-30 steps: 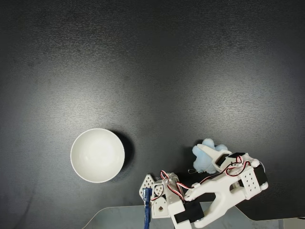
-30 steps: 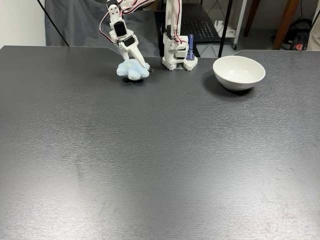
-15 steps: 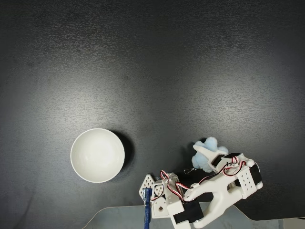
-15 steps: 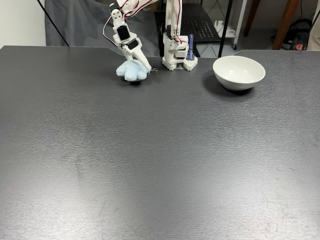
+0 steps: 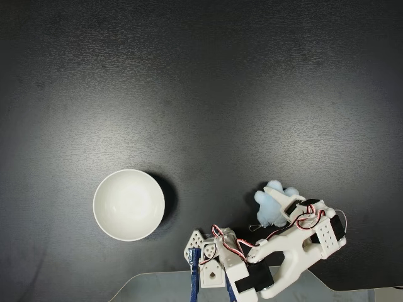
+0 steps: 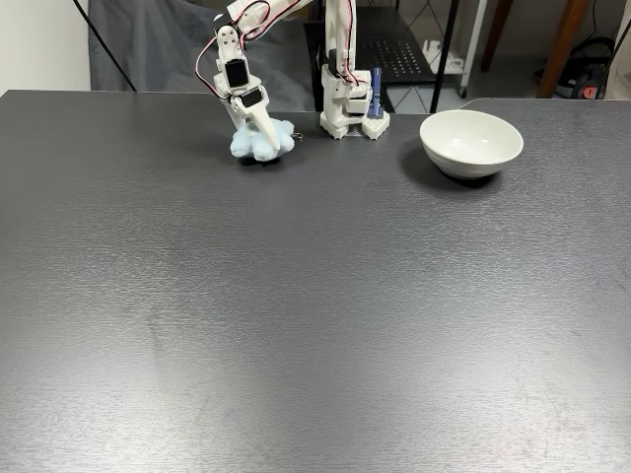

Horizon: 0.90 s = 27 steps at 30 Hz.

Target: Grasp a skyblue doll and put it in the white bowl.

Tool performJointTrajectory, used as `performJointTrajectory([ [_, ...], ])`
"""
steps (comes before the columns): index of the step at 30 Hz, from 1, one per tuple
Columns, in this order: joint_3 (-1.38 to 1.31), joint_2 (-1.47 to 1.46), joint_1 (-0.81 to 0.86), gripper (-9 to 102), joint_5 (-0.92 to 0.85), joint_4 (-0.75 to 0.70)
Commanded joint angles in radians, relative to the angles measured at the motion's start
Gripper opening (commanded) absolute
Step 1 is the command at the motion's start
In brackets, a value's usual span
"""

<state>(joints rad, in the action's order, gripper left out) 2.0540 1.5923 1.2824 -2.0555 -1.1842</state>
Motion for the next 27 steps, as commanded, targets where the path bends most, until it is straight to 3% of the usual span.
performJointTrajectory([
  [1,-0.017,0.012,0.006,51,0.005,0.003],
  [5,-0.017,0.020,0.003,34,0.005,0.003],
  [10,-0.017,0.020,0.003,-4,0.005,0.003],
  [14,-0.017,0.021,0.003,2,0.005,0.005],
  [19,-0.106,0.086,-0.026,-2,0.041,-0.005],
  [27,-0.331,0.104,-0.126,-1,0.479,-0.011],
])
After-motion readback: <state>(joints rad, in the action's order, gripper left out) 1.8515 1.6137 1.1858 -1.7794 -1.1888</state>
